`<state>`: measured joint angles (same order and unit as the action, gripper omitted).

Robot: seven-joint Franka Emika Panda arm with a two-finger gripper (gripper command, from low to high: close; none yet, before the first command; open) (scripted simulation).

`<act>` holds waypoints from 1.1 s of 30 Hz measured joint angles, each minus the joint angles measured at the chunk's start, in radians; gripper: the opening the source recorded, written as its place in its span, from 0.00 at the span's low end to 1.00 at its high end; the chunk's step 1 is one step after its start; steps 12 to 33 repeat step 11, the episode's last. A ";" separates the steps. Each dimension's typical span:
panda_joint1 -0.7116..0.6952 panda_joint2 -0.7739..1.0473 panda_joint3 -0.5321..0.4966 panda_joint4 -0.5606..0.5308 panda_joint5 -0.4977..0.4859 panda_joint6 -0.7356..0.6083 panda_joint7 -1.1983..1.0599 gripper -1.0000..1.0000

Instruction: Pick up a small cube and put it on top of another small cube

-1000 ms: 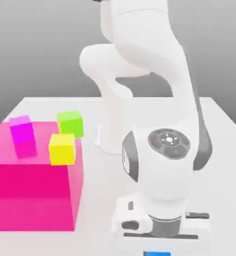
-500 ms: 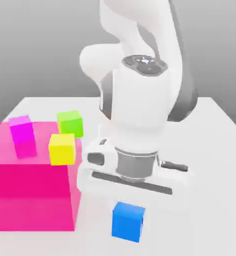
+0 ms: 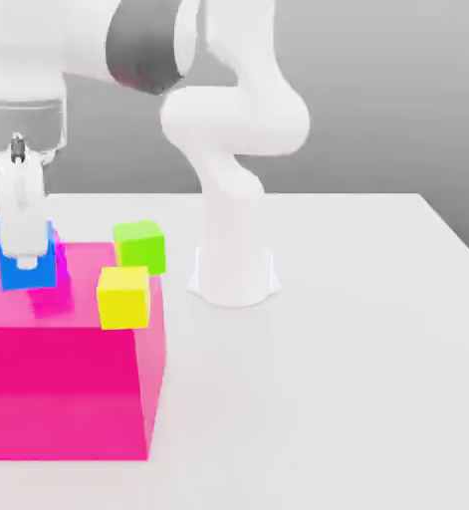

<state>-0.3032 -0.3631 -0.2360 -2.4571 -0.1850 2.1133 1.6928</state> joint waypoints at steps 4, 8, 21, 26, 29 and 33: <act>-0.045 -0.130 -0.043 -0.041 0.033 -0.094 -0.012 0.00; -0.052 -0.093 -0.065 -0.136 0.032 0.038 -0.022 1.00; -0.052 -0.093 -0.065 -0.136 0.032 0.038 -0.022 1.00; -0.052 -0.093 -0.065 -0.136 0.032 0.038 -0.022 1.00; -0.052 -0.093 -0.065 -0.136 0.032 0.038 -0.022 1.00; -0.052 -0.093 -0.065 -0.136 0.032 0.038 -0.022 1.00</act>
